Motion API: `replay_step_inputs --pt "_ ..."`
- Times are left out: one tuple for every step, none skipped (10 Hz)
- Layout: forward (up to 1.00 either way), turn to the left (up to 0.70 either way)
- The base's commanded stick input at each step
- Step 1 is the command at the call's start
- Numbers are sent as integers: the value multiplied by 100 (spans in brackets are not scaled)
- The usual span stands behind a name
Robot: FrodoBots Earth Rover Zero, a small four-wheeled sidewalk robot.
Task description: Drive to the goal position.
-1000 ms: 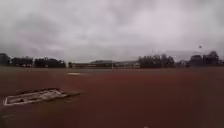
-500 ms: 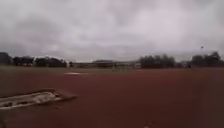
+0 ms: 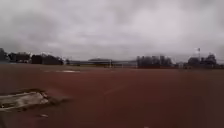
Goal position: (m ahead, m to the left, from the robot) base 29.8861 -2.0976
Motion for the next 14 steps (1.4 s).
replay_step_inputs --pt "70 0" --pt "70 0" --pt "70 0" --pt "70 0" --pt "70 0" --pt "70 0" --pt "70 0" --pt "70 0" --pt "70 0" --pt "70 0" --pt "70 0" --pt "70 0" --pt "70 0" --pt "70 0"
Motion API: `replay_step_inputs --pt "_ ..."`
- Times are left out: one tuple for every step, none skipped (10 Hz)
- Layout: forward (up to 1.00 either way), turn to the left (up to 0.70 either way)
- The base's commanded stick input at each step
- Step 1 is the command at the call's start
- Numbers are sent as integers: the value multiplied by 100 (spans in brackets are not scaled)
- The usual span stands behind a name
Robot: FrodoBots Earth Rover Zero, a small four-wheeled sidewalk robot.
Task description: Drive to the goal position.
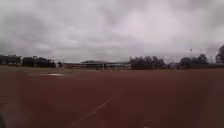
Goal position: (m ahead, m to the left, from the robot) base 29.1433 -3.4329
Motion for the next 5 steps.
replay_step_inputs --pt "70 0" --pt "70 0" --pt "70 0" --pt "70 0" --pt "70 0"
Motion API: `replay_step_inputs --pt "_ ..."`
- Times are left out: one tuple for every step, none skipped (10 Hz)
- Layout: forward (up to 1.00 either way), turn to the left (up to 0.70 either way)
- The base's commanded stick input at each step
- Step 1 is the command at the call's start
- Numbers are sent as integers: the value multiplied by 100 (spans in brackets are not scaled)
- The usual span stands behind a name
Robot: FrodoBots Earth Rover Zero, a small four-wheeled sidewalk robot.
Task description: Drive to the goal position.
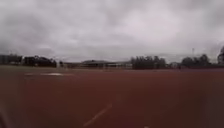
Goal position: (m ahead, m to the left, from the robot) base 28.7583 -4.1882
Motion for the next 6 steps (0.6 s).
replay_step_inputs --pt "70 0" --pt "70 0" --pt "70 0" --pt "70 0" --pt "70 0" --pt "70 0"
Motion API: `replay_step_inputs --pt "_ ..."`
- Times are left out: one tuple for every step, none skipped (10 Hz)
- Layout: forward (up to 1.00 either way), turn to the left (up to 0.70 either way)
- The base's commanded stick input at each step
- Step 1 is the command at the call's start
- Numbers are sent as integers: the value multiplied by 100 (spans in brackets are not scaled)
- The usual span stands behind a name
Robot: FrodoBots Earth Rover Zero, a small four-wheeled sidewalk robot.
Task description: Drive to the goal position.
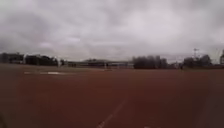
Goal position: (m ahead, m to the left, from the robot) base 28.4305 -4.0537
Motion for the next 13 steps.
replay_step_inputs --pt "70 0" --pt "70 -26" --pt "70 -33" --pt "70 -35" --pt "70 -35" --pt "70 -35" --pt "70 -22" --pt "70 -2" --pt "70 0" --pt "70 0" --pt "70 0" --pt "70 0" --pt "70 0"
